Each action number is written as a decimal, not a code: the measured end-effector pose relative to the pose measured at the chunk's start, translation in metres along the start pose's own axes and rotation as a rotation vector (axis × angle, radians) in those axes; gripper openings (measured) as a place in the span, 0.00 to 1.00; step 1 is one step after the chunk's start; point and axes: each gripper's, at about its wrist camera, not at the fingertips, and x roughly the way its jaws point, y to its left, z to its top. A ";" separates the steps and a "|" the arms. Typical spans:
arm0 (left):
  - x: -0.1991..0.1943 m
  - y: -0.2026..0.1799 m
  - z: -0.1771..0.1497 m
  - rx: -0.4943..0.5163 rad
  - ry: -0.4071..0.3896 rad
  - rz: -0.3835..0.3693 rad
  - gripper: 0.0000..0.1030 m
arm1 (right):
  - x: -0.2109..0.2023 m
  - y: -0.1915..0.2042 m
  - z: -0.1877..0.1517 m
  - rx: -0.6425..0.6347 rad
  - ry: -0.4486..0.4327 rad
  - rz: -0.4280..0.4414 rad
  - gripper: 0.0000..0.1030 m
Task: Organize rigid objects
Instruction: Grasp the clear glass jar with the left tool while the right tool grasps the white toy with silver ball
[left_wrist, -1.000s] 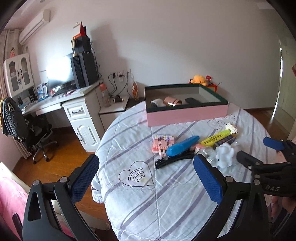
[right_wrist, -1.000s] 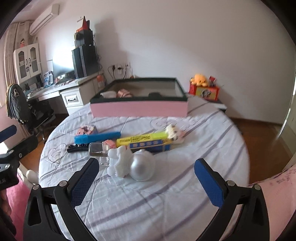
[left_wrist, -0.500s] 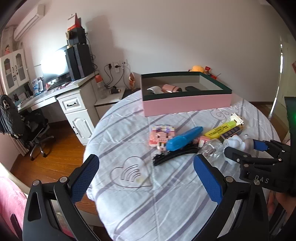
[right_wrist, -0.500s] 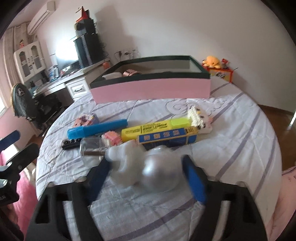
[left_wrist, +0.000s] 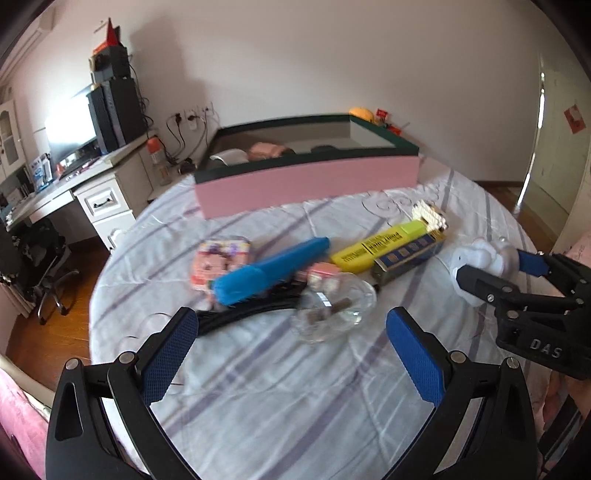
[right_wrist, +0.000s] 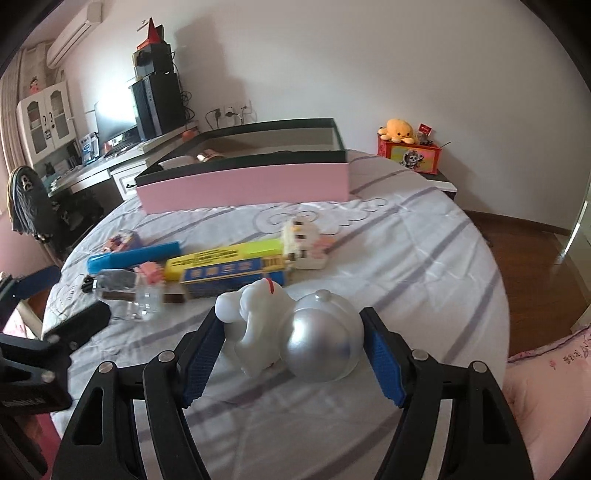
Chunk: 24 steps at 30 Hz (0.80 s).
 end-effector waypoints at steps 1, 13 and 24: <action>0.003 -0.002 0.001 0.004 0.000 0.000 1.00 | 0.001 -0.003 0.000 0.001 -0.001 0.008 0.72; 0.031 -0.005 0.007 -0.015 0.028 0.000 0.86 | 0.014 -0.006 -0.003 -0.001 0.010 0.062 0.72; 0.026 -0.016 0.005 0.047 0.004 -0.084 0.45 | 0.016 -0.006 -0.003 -0.006 0.013 0.068 0.71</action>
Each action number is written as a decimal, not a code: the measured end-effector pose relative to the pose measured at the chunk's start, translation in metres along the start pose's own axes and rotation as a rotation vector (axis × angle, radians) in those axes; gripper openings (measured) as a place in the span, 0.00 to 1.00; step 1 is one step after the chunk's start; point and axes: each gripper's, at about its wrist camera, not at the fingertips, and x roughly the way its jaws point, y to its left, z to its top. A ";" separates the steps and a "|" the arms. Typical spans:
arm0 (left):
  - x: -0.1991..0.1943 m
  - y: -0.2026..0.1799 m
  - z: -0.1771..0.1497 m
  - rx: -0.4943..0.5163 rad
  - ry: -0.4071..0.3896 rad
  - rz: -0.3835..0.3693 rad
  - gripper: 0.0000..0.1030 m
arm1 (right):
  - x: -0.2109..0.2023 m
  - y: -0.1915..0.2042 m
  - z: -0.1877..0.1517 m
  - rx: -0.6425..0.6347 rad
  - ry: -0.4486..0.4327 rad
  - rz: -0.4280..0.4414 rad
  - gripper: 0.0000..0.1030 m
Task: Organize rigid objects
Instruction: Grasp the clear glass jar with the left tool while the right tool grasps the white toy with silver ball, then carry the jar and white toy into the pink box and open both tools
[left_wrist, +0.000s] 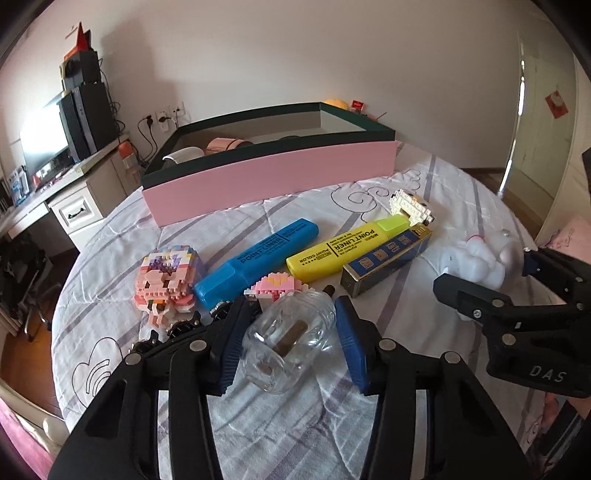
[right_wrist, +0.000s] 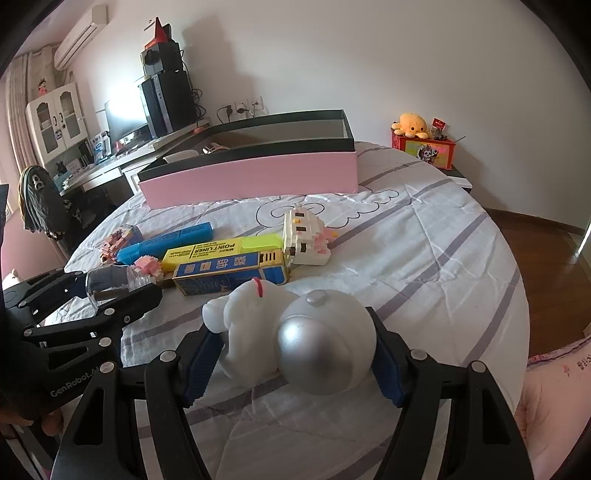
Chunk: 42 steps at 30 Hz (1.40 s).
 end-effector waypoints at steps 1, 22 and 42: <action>-0.002 0.002 0.000 -0.006 -0.002 -0.013 0.40 | 0.000 0.000 0.000 -0.001 0.001 0.000 0.71; -0.013 0.009 -0.024 -0.006 0.050 -0.063 0.33 | -0.001 0.005 -0.001 -0.023 0.019 -0.029 0.71; -0.073 0.032 -0.002 -0.030 -0.109 0.030 0.31 | -0.047 0.023 0.012 -0.043 -0.081 0.003 0.70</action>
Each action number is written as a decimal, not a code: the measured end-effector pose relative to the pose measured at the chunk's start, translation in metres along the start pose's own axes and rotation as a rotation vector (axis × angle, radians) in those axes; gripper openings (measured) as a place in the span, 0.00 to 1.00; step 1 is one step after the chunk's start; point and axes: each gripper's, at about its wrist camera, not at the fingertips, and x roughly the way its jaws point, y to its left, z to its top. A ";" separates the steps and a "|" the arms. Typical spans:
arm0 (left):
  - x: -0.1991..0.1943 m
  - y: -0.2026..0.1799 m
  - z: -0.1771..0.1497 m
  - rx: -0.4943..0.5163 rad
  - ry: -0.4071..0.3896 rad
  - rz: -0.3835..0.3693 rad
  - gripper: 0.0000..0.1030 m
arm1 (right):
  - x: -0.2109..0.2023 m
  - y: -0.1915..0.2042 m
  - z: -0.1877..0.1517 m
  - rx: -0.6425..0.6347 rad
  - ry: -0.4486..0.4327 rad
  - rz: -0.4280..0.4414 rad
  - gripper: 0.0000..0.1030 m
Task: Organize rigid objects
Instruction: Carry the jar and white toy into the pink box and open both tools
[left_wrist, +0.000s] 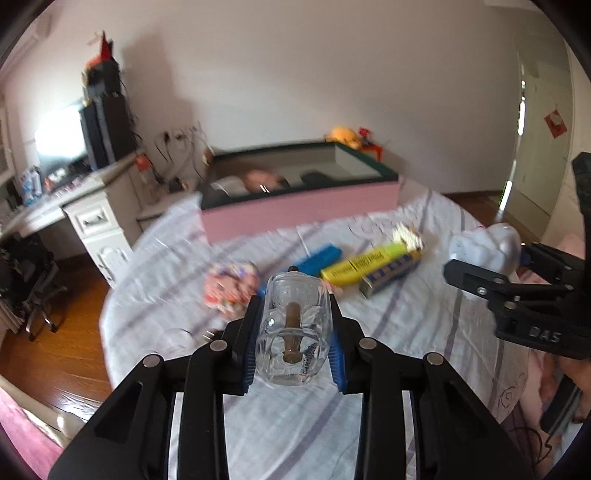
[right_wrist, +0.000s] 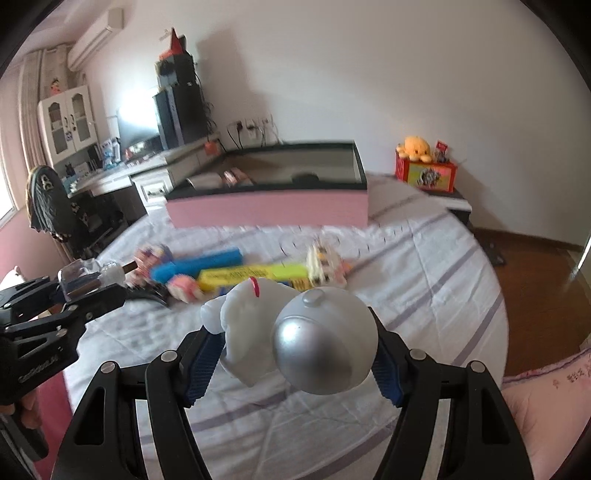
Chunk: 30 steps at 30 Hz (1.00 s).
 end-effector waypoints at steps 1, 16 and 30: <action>-0.008 0.002 0.003 -0.001 -0.021 0.012 0.31 | -0.008 0.003 0.003 -0.006 -0.019 0.000 0.70; -0.140 0.030 0.032 -0.044 -0.319 0.132 0.31 | -0.131 0.060 0.040 -0.114 -0.292 -0.007 0.70; -0.197 0.040 0.030 -0.053 -0.418 0.201 0.31 | -0.186 0.092 0.042 -0.170 -0.402 -0.001 0.70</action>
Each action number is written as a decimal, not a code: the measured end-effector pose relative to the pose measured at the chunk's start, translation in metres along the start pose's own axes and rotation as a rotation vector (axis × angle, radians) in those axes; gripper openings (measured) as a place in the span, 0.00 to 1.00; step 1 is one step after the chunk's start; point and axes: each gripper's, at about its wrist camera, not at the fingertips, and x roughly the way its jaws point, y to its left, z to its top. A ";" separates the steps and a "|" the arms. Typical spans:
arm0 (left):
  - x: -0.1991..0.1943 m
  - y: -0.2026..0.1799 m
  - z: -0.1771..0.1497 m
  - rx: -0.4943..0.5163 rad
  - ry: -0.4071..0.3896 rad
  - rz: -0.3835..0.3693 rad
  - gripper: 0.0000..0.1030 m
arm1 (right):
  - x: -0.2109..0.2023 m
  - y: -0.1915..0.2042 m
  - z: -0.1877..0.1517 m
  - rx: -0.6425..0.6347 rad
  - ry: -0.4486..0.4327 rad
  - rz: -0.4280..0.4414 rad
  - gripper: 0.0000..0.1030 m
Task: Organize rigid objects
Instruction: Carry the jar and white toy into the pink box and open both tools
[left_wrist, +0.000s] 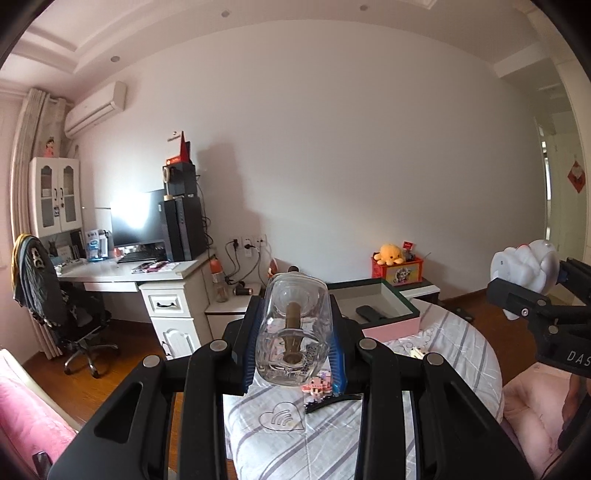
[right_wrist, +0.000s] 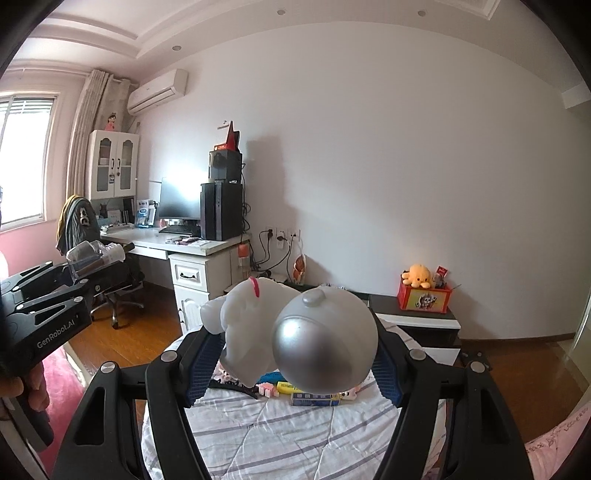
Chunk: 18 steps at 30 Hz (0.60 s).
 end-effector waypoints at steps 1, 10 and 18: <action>0.000 0.001 0.001 0.000 0.000 0.003 0.31 | 0.000 0.000 0.001 -0.001 -0.003 0.001 0.70; 0.019 -0.003 0.008 0.017 0.005 0.011 0.31 | 0.009 -0.004 0.011 -0.001 -0.019 -0.007 0.70; 0.063 -0.013 0.025 0.038 0.021 0.013 0.31 | 0.037 -0.025 0.021 0.002 -0.026 -0.029 0.70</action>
